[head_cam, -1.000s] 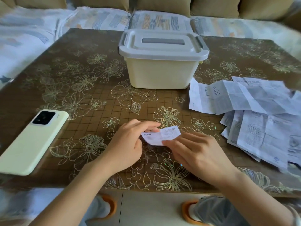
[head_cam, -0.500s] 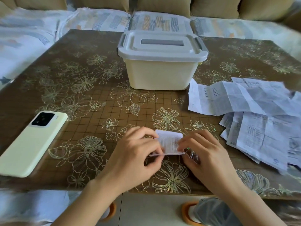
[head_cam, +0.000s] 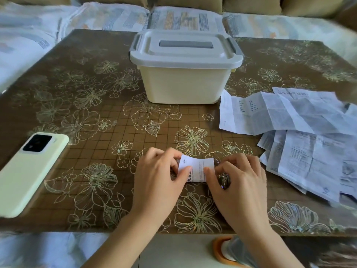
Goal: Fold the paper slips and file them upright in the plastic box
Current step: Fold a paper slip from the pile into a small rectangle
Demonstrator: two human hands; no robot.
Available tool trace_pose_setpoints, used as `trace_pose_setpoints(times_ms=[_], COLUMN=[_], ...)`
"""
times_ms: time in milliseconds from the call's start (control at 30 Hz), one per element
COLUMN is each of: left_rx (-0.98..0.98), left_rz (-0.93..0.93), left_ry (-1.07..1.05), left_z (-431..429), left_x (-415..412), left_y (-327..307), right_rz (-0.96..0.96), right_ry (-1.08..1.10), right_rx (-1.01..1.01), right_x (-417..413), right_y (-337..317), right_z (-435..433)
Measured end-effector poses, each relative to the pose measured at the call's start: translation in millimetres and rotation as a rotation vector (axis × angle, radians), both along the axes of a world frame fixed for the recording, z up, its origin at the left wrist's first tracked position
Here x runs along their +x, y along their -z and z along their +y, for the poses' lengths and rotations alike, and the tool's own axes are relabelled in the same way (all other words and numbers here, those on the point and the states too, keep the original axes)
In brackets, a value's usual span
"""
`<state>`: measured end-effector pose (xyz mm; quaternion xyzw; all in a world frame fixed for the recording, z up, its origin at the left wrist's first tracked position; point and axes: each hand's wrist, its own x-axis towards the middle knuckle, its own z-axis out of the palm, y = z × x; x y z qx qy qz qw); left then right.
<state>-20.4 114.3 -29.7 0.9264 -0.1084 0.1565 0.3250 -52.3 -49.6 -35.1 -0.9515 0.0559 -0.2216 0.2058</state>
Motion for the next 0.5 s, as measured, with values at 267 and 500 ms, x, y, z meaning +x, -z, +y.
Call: trace_pose_setpoints(times_ms=[267,500], left_rx=[0.045,0.075], left_rz=[-0.007,-0.026], left_ry=[-0.035,-0.028], left_z=[-2.0,-5.4], left_x=[-4.7,-5.8], left_y=[2.7,1.5], right_rz=[0.052,0.053], right_ry=[0.044,0.061], right_rx=[-0.023,-0.043], right_x=[-2.1,-0.6], right_y=[0.5,-0.4], right_z=[3.9,4.6])
